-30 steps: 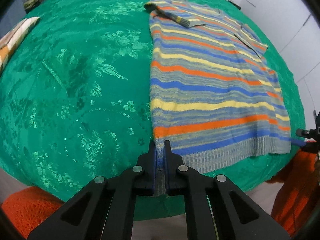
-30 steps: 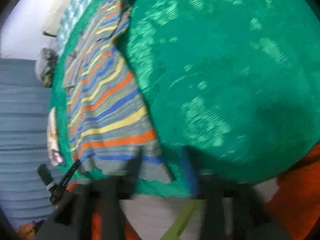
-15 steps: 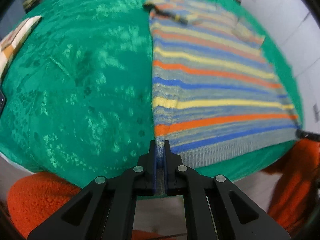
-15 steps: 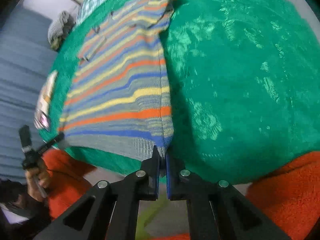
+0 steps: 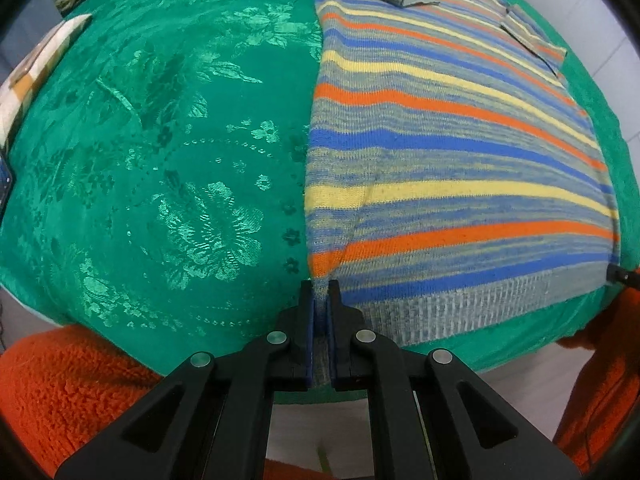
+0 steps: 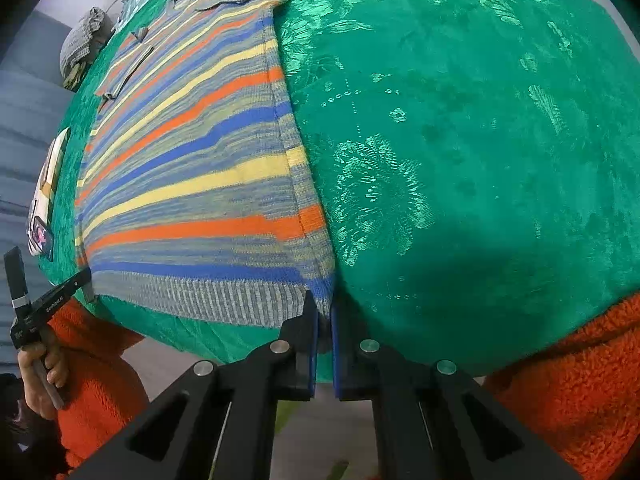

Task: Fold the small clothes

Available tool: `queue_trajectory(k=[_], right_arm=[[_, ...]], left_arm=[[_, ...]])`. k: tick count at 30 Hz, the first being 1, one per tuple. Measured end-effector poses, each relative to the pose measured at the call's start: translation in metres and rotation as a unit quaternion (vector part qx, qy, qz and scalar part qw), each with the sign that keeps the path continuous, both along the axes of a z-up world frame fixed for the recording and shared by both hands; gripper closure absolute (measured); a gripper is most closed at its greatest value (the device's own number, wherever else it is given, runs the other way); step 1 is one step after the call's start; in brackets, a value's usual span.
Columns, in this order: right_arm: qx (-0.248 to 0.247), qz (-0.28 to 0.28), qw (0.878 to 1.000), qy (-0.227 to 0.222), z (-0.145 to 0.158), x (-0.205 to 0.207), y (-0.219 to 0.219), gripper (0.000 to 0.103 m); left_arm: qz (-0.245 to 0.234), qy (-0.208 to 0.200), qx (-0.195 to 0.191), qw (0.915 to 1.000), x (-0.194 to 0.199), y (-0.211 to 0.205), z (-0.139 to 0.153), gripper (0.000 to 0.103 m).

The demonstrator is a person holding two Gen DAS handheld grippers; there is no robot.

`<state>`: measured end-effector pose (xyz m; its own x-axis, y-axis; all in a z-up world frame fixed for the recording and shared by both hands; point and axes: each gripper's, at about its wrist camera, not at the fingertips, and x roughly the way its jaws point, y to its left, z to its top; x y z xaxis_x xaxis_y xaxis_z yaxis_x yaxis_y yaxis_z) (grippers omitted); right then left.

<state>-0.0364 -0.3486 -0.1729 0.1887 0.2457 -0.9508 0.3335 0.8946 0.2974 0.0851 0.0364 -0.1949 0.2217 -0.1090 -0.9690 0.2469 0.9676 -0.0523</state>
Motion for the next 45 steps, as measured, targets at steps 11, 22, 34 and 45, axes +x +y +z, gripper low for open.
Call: queue_trajectory(k=[11,22,34,45], right_arm=[[0.001,0.001,1.0,0.03,0.025,-0.013,-0.006,0.045],[-0.137,0.208,0.947,-0.201,0.133,0.141,0.014,0.038],[-0.148,0.169,0.956,-0.187,0.037,0.274,0.028,0.1],[-0.073,-0.208,0.948,-0.231,0.11,0.156,-0.256,0.1]], left_arm=[[0.02,0.001,0.061,0.9979,-0.029,-0.004,0.022,0.028],[0.152,-0.184,-0.032,0.9706,-0.017,0.029,0.079,0.014],[0.17,-0.15,-0.011,0.9739,-0.004,0.041,0.048,0.015],[0.161,-0.14,0.0,0.9771,-0.001,0.028,0.042,0.014]])
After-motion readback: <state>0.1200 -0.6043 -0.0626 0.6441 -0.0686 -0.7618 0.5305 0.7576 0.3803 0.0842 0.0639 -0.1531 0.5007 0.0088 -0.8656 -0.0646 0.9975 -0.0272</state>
